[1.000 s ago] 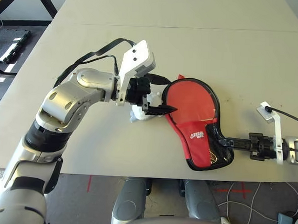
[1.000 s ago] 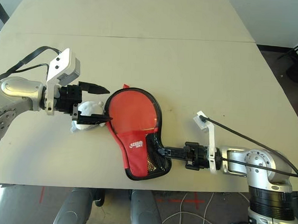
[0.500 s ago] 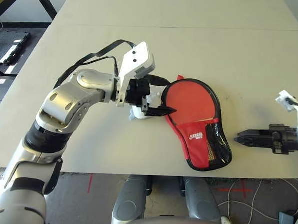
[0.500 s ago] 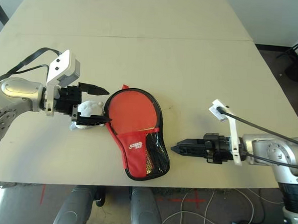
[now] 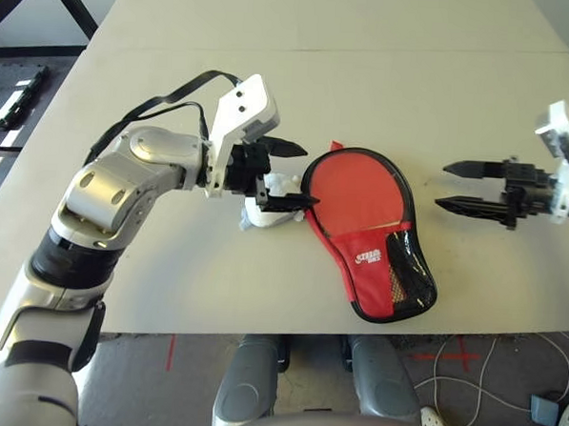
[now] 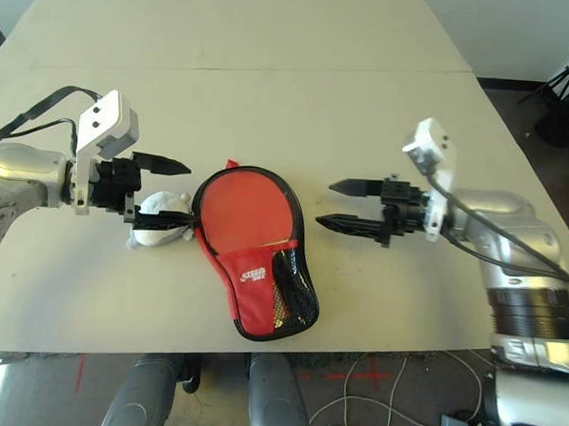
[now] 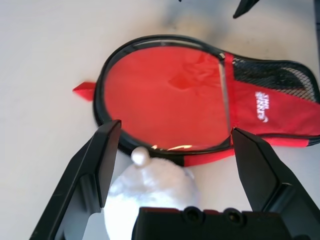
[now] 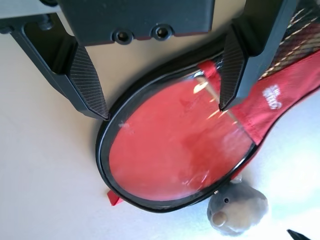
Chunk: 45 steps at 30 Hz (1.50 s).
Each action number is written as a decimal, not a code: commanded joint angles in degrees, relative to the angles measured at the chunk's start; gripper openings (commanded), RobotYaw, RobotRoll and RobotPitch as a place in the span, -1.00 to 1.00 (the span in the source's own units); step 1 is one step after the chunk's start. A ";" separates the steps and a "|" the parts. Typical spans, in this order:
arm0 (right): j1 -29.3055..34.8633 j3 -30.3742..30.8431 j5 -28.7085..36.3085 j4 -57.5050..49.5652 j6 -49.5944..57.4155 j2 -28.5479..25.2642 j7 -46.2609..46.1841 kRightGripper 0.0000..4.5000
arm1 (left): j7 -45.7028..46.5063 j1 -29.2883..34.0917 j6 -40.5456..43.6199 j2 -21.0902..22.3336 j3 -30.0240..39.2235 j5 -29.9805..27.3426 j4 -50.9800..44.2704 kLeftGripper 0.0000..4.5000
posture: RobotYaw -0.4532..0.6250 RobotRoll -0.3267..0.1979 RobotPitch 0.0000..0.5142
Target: Store the ping-pong paddle in its case and zip it.
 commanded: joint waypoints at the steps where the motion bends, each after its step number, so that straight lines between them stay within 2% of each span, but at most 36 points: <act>1: -2.68 3.59 -4.95 5.22 -7.61 3.49 2.19 1.00 | -0.07 1.90 -0.69 0.60 -0.49 1.51 0.32 1.00 | -0.31 0.25 -0.07; 10: -3.42 6.88 -10.14 10.19 -16.88 8.59 6.30 1.00 | -0.28 3.32 -1.32 0.06 -0.44 3.06 1.67 1.00 | -0.29 0.25 -0.06; 17: -2.94 9.77 -15.83 14.81 -20.20 9.35 6.61 1.00 | -0.89 3.46 -1.53 0.07 -0.53 3.43 2.52 1.00 | -0.29 0.25 -0.05; 26: -3.99 9.86 -18.98 18.32 -23.10 10.90 3.19 1.00 | -1.40 3.68 -0.07 1.22 -1.60 4.95 3.00 1.00 | -0.28 0.25 -0.04; 34: -3.46 9.72 -19.67 18.31 -23.84 11.18 2.33 1.00 | -0.24 2.84 3.09 1.62 -3.89 7.87 4.18 1.00 | -0.30 0.25 -0.02; 43: -3.21 9.55 -19.56 17.87 -23.69 11.34 1.32 1.00 | 2.01 0.70 6.71 -0.30 -5.89 10.44 6.60 1.00 | -0.31 0.25 -0.04; 45: -3.11 9.48 -19.53 17.72 -23.60 11.36 1.10 1.00 | 2.10 0.33 6.94 -0.64 -6.03 10.72 6.95 0.82 | -0.31 0.25 -0.03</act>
